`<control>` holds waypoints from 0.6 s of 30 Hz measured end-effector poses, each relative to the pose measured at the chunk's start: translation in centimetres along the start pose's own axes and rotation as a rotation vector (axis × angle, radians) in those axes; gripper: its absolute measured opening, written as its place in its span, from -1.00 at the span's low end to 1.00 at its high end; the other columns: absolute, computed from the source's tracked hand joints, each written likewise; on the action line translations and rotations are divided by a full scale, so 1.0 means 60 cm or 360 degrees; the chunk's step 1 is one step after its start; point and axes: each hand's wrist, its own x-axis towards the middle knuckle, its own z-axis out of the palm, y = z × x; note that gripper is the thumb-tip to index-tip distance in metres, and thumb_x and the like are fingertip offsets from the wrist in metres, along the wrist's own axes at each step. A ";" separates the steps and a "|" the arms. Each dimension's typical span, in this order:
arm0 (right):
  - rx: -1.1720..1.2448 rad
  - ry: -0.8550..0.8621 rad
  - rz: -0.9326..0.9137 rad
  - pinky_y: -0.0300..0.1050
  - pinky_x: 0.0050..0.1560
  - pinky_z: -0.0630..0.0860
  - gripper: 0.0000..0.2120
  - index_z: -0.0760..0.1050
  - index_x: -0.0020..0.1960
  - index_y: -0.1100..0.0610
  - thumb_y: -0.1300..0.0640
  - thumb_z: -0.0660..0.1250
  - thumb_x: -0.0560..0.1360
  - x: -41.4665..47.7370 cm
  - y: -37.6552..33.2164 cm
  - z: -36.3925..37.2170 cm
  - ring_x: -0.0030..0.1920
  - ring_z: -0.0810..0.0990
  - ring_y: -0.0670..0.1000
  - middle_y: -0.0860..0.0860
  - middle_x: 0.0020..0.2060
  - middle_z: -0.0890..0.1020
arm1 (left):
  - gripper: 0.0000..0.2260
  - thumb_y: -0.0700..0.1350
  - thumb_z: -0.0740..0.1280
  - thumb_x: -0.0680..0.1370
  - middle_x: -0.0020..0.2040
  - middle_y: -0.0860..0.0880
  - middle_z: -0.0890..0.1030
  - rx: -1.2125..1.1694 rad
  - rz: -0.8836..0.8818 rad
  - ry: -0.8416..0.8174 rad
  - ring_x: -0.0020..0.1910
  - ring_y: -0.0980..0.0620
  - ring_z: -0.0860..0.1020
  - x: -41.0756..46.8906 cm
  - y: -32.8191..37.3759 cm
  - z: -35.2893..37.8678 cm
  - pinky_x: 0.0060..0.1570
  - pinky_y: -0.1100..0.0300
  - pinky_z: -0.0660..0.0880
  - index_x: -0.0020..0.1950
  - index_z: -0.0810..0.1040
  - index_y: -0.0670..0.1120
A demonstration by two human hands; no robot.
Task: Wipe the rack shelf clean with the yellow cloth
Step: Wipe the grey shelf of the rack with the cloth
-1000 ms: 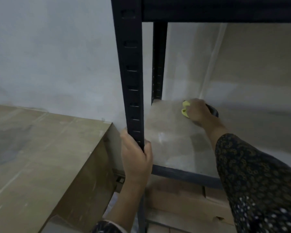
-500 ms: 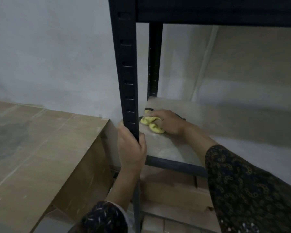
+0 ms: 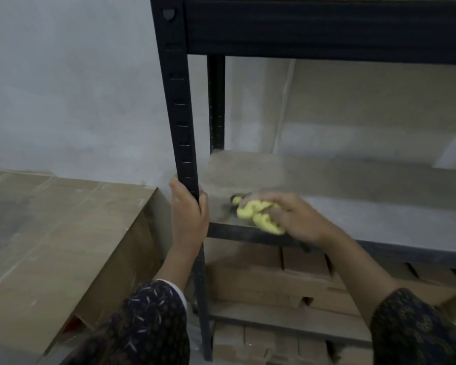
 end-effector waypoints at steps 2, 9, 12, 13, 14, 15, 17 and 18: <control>-0.0118 0.0513 0.0170 -0.46 -0.25 0.35 -0.67 0.57 0.20 0.22 0.42 0.18 0.54 0.009 0.032 -0.032 -0.12 0.54 -0.15 -0.01 -0.02 0.58 | -0.71 -0.15 0.18 0.59 -0.04 -0.15 0.46 -0.0006 -0.0003 -0.0013 -0.19 -0.01 0.47 -0.001 0.000 0.000 -0.28 0.27 0.39 0.26 0.23 -0.22; -0.0767 0.0377 0.0645 -0.06 -0.09 0.37 -0.84 0.51 0.04 0.20 0.23 0.18 0.55 0.053 0.105 -0.008 0.00 0.51 0.19 0.18 0.06 0.58 | -0.72 -0.10 0.17 0.59 -0.01 -0.19 0.48 0.0034 0.0005 0.0015 -0.16 -0.07 0.52 0.000 -0.007 0.002 -0.27 0.15 0.51 0.26 0.20 -0.11; -0.0755 0.0261 0.0464 -0.08 0.07 0.38 -0.70 0.51 0.25 0.19 0.28 0.18 0.55 0.030 0.077 0.002 0.21 0.50 0.22 0.18 0.21 0.56 | -0.71 -0.13 0.18 0.58 0.00 -0.18 0.48 0.0030 -0.0021 0.0034 -0.14 -0.06 0.52 0.000 -0.005 0.003 -0.25 0.16 0.51 0.27 0.22 -0.15; -0.0754 0.0207 0.0401 -0.12 0.11 0.34 -0.67 0.49 0.30 0.18 0.28 0.18 0.56 0.019 0.065 0.005 0.26 0.48 0.19 0.16 0.26 0.55 | -0.70 -0.13 0.19 0.58 0.01 -0.18 0.48 0.0033 -0.0027 0.0044 -0.13 -0.06 0.52 0.000 -0.004 0.004 -0.23 0.16 0.52 0.27 0.21 -0.14; -0.0745 0.0165 0.0351 -0.15 0.14 0.31 -0.65 0.48 0.33 0.16 0.28 0.18 0.56 0.007 0.052 0.010 0.29 0.46 0.17 0.14 0.30 0.52 | -0.70 -0.13 0.19 0.58 0.02 -0.18 0.48 0.0034 -0.0034 0.0049 -0.12 -0.06 0.52 -0.001 -0.003 0.005 -0.22 0.16 0.54 0.27 0.21 -0.13; -0.0719 0.0126 0.0292 -0.16 0.18 0.30 -0.64 0.49 0.32 0.13 0.28 0.18 0.56 -0.003 0.040 0.017 0.31 0.44 0.15 0.12 0.31 0.51 | -0.70 -0.12 0.18 0.58 0.02 -0.17 0.48 0.0032 -0.0039 0.0049 -0.11 -0.06 0.53 -0.001 -0.002 0.005 -0.21 0.15 0.54 0.27 0.21 -0.12; -0.0636 0.0044 0.0172 -0.14 0.22 0.30 -0.65 0.53 0.27 0.08 0.29 0.18 0.55 -0.021 0.020 0.031 0.28 0.45 0.09 0.08 0.27 0.54 | -0.70 -0.10 0.18 0.58 0.02 -0.18 0.48 0.0031 -0.0030 0.0027 -0.11 -0.06 0.53 -0.002 -0.002 0.004 -0.21 0.16 0.54 0.27 0.20 -0.12; -0.0600 -0.0005 0.0153 -0.14 0.20 0.32 -0.66 0.54 0.26 0.06 0.29 0.18 0.56 -0.030 0.013 0.033 0.25 0.45 0.05 0.05 0.25 0.54 | -0.70 -0.10 0.17 0.58 0.02 -0.18 0.48 0.0033 -0.0026 0.0016 -0.11 -0.07 0.53 -0.002 -0.002 0.002 -0.21 0.14 0.54 0.26 0.20 -0.13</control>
